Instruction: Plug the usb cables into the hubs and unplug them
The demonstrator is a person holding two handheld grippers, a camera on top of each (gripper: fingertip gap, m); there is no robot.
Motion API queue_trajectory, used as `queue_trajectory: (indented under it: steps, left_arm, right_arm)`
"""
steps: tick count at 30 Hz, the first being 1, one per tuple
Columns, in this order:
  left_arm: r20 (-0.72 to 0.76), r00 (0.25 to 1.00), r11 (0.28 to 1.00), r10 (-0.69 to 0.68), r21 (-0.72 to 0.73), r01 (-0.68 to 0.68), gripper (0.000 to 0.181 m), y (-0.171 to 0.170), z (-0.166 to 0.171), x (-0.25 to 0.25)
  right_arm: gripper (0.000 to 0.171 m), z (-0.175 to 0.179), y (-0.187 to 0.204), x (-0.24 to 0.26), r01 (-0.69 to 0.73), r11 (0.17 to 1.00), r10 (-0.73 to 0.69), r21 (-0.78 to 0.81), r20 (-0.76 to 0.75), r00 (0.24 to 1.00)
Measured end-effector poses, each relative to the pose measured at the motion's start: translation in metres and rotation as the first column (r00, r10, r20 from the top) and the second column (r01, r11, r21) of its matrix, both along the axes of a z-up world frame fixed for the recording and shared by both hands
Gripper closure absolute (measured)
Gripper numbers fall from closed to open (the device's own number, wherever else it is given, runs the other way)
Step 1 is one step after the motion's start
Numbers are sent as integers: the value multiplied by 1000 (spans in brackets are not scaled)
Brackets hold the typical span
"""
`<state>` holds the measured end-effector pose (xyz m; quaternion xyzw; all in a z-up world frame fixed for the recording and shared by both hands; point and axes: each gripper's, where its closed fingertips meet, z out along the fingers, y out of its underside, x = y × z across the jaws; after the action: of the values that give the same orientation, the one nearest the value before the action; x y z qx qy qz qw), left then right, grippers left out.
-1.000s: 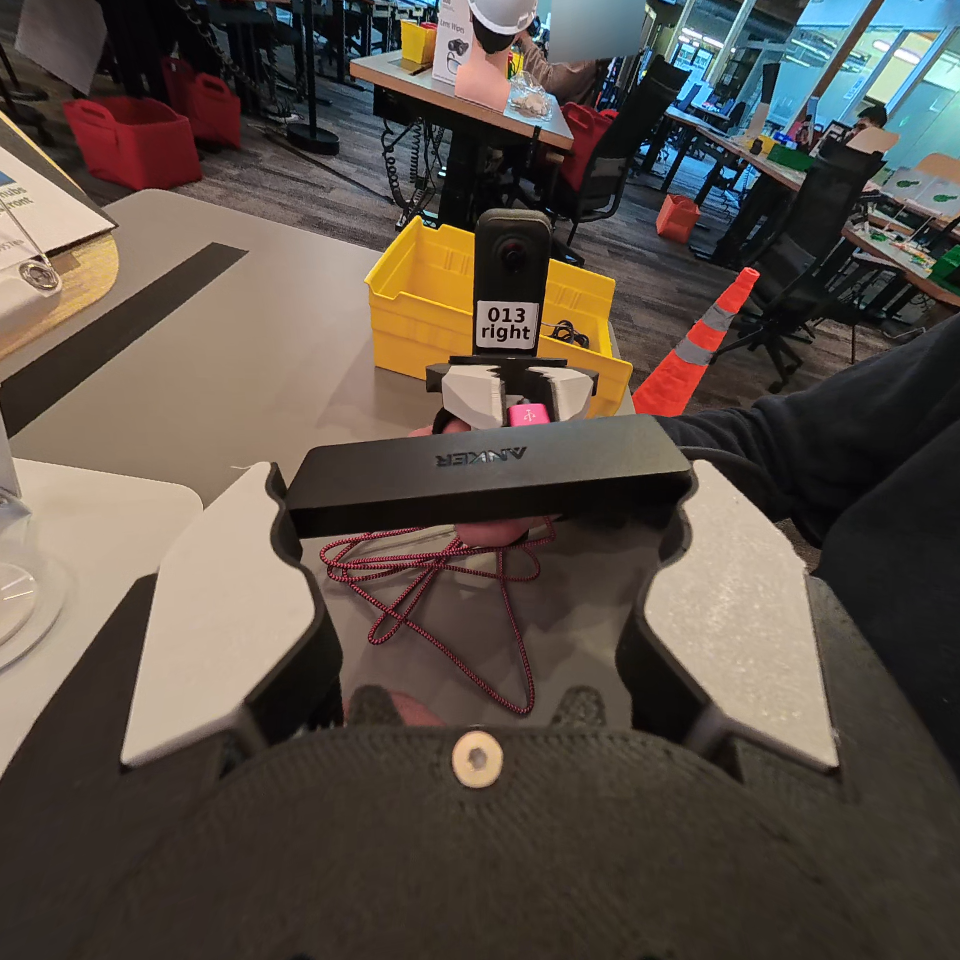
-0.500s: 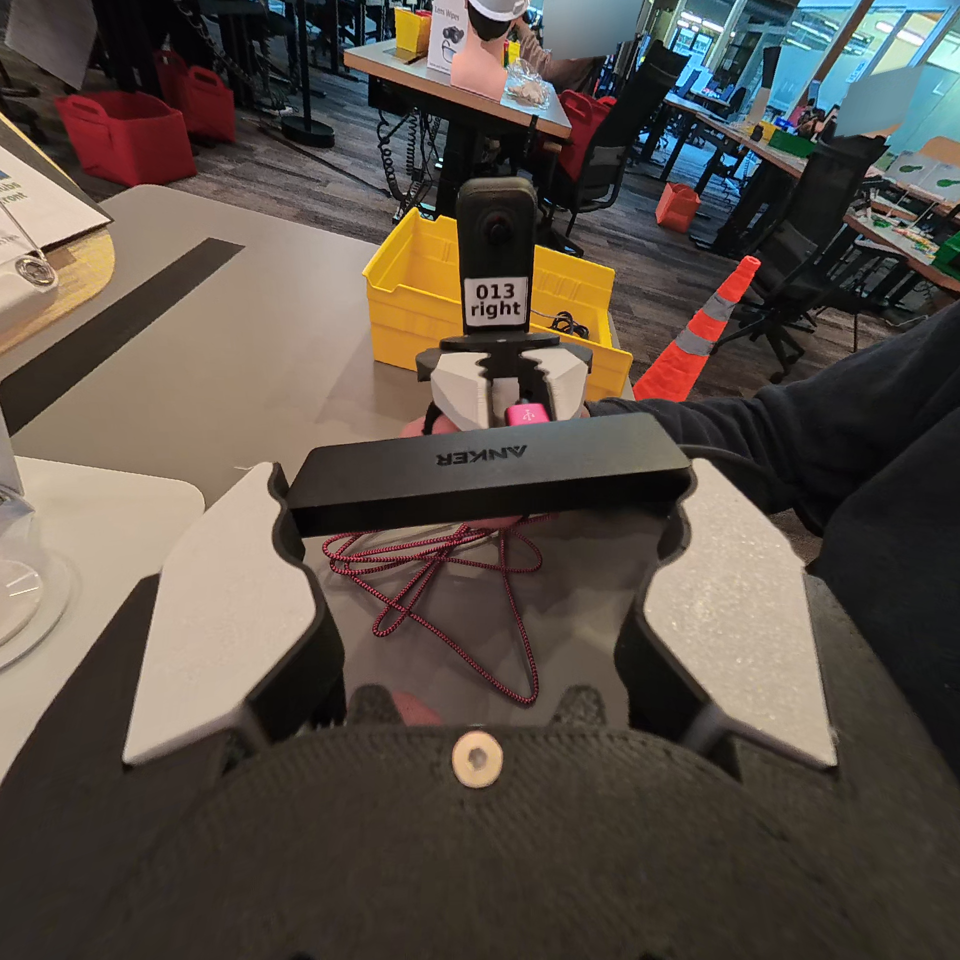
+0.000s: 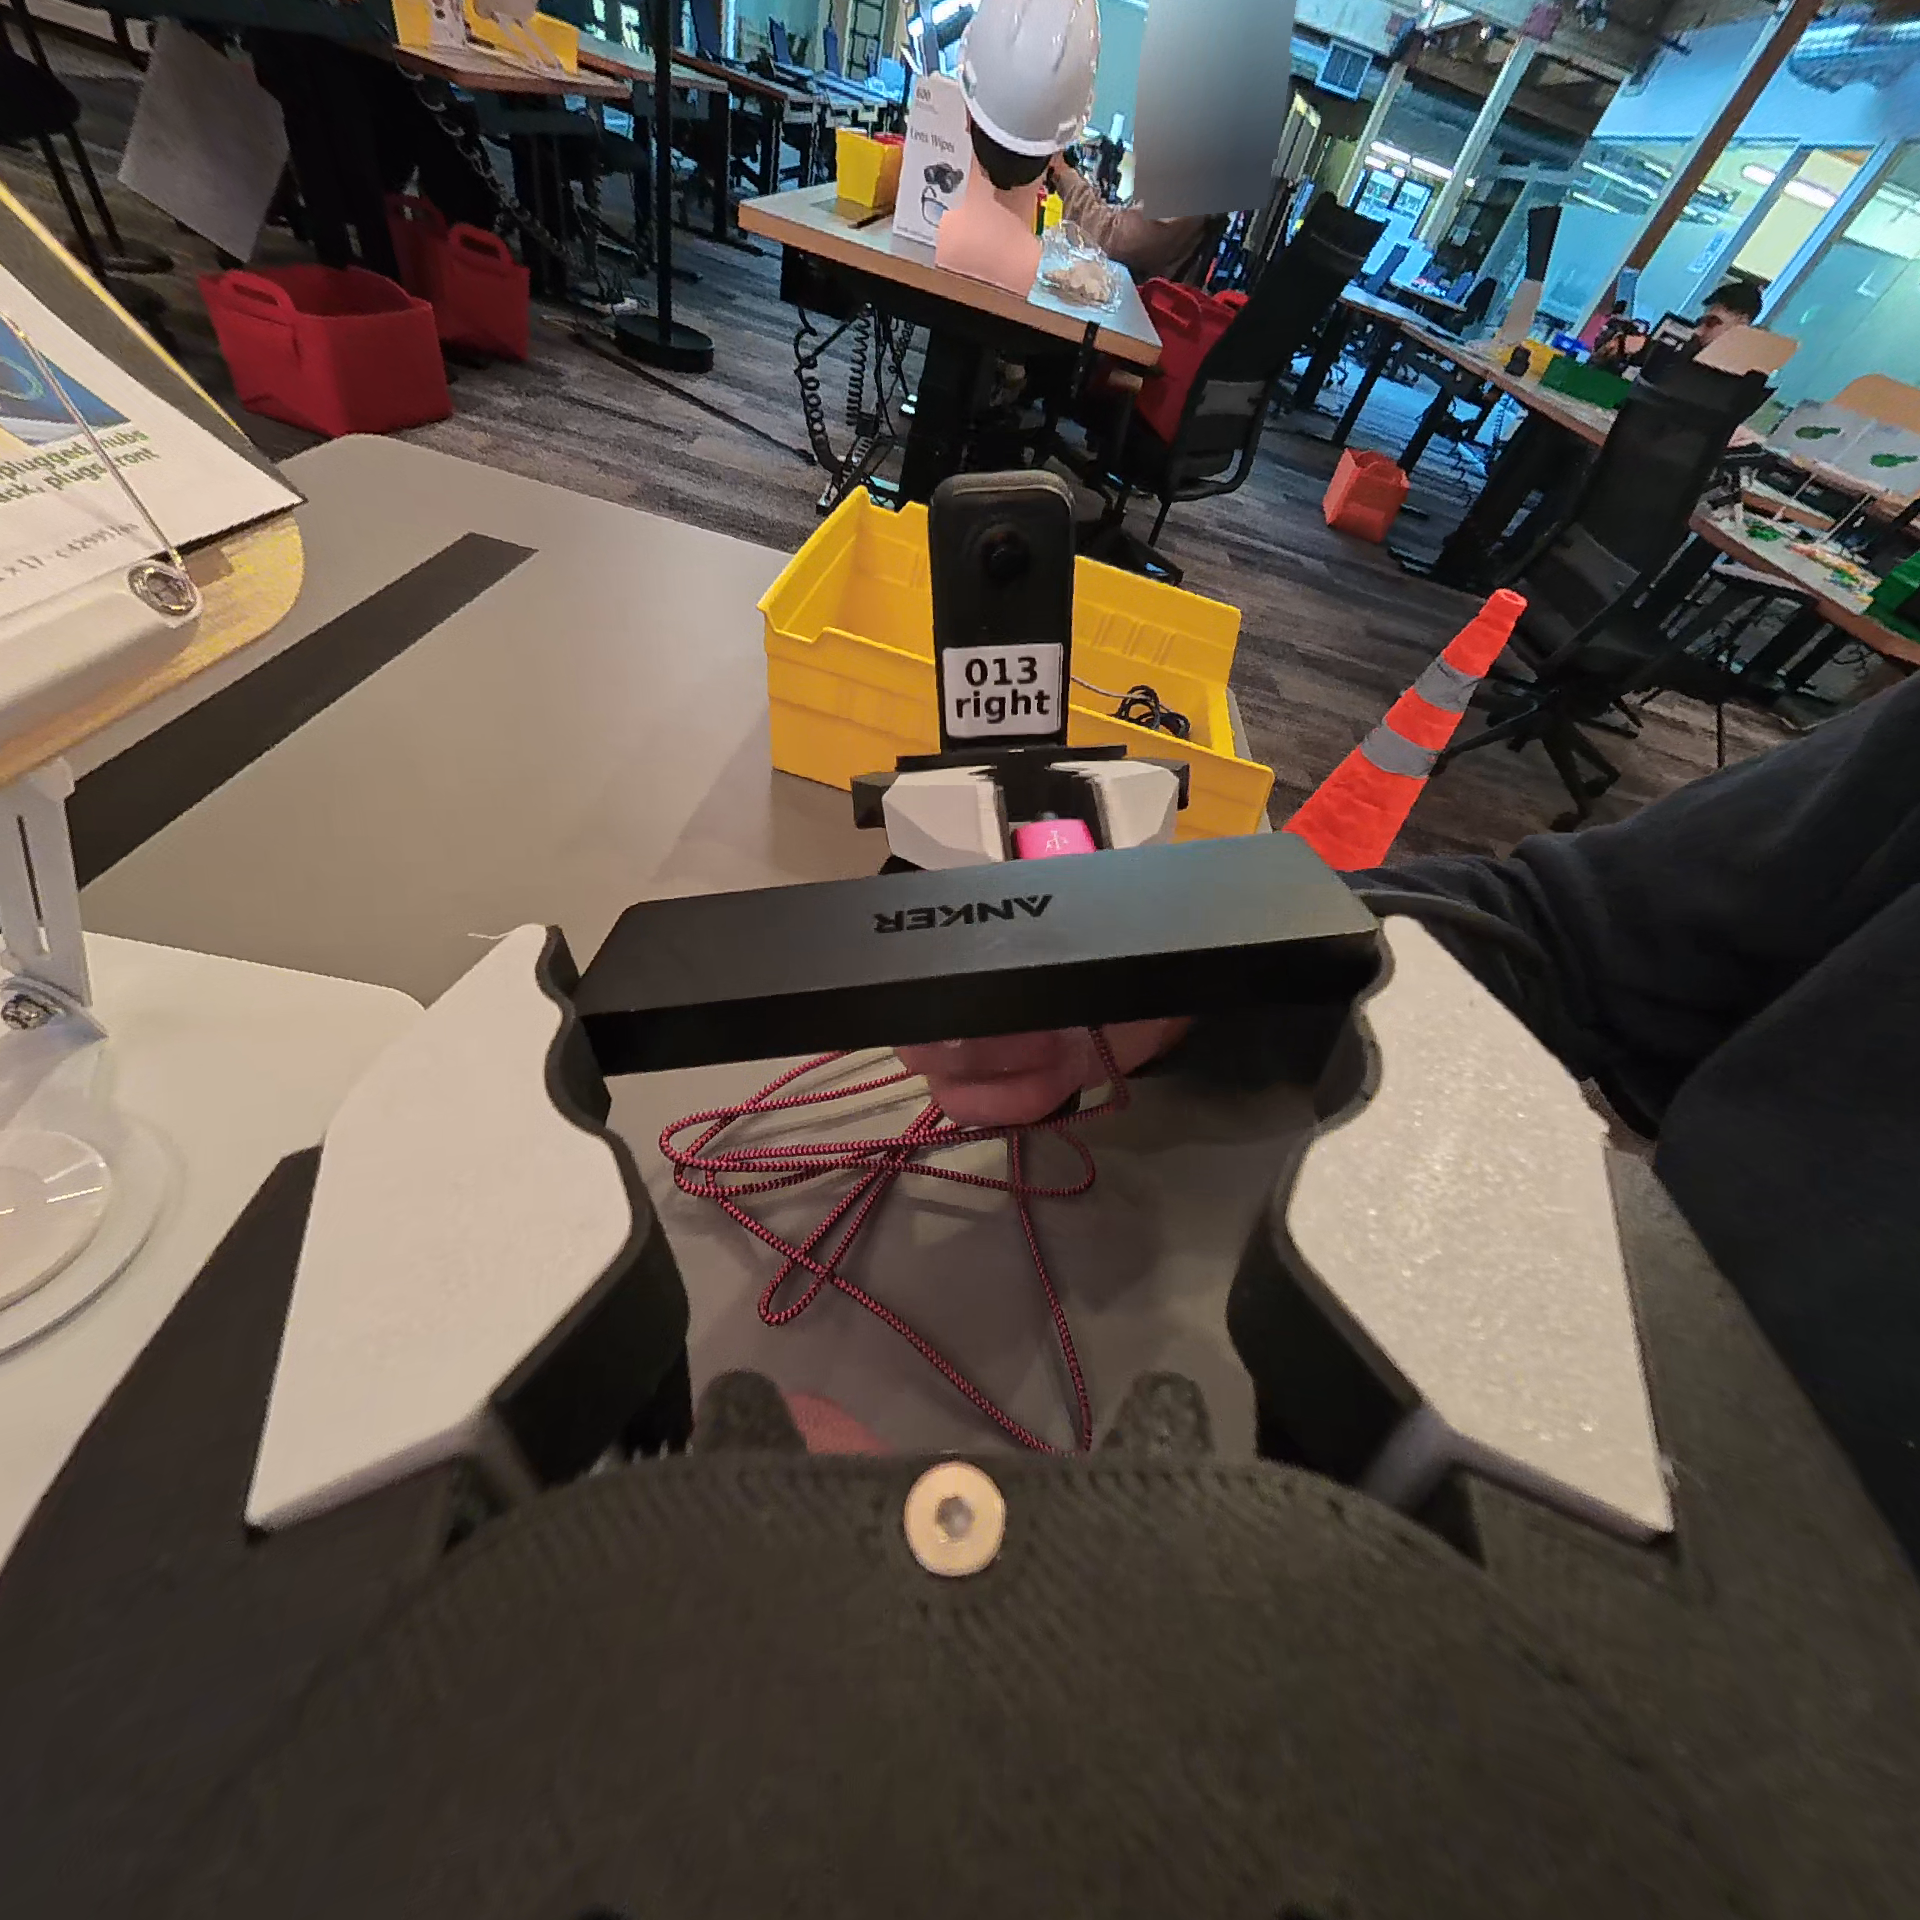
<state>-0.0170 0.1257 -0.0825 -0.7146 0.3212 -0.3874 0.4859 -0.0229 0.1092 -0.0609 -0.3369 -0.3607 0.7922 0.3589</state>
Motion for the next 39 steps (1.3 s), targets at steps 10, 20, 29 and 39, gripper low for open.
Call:
queue_trajectory:
  steps: [10,20,29,39]
  left_arm:
    - [41,999,1000,4,26,-5,48,-1,3,0]
    - [72,997,994,7,104,-14,49,-4,4,0]
    - [89,996,990,11,143,-24,49,-10,4,0]
    - [72,997,991,-43,127,33,49,-23,1,2]
  right_arm:
    - [158,4,-1,-1,-30,1000,30,0,27,999]
    - [158,2,-6,-1,11,995,-18,96,69,997]
    - [158,0,-12,0,11,991,-24,132,95,995]
    - [158,-2,-19,7,-32,984,16,175,94,995]
